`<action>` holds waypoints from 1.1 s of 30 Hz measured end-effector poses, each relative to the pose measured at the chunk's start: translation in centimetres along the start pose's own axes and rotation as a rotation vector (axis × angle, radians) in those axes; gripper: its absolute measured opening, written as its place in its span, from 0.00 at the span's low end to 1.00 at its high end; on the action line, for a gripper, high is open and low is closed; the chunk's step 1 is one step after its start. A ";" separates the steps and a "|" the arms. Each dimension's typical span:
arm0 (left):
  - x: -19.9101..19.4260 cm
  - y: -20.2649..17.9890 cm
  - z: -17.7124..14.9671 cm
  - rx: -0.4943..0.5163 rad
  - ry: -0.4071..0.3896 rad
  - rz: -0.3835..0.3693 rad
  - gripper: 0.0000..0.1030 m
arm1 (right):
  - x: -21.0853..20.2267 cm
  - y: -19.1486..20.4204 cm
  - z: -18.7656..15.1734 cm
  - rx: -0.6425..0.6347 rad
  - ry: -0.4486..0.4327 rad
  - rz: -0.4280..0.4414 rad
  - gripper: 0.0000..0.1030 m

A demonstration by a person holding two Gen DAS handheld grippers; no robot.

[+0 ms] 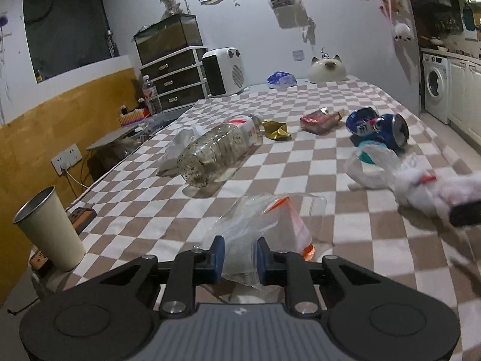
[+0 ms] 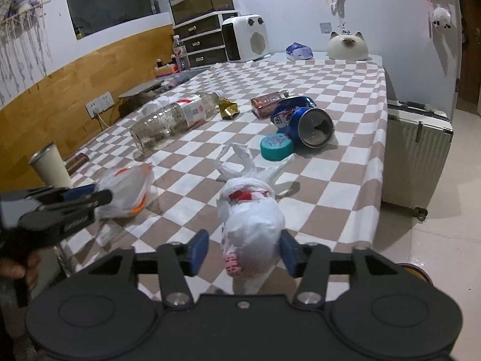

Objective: Collect trash
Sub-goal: 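Carry both bags over the trash bin with both grippers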

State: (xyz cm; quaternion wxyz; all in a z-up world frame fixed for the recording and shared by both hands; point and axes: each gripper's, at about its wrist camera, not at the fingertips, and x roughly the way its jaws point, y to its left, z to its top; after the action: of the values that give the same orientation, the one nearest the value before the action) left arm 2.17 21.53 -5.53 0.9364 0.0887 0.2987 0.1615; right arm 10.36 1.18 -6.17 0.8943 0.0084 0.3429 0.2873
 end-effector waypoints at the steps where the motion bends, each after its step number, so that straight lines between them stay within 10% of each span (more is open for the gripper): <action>1: -0.3 -0.1 -0.2 0.000 -0.006 0.002 0.22 | 0.3 0.0 0.0 -0.002 0.003 -0.013 0.53; 10: -2.9 0.5 0.4 -0.091 -0.084 -0.051 0.13 | 0.3 -0.6 0.1 -0.006 0.001 -0.001 0.31; 33: -7.8 -4.6 3.6 -0.160 -0.226 -0.200 0.10 | -8.1 -2.7 -0.2 0.017 -0.195 -0.047 0.28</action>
State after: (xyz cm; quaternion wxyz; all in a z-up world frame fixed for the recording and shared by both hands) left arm -0.57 14.26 0.25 0.9795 0.0013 0.1851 0.0796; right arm 6.82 -5.32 -1.96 0.9299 0.0360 0.2566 0.2610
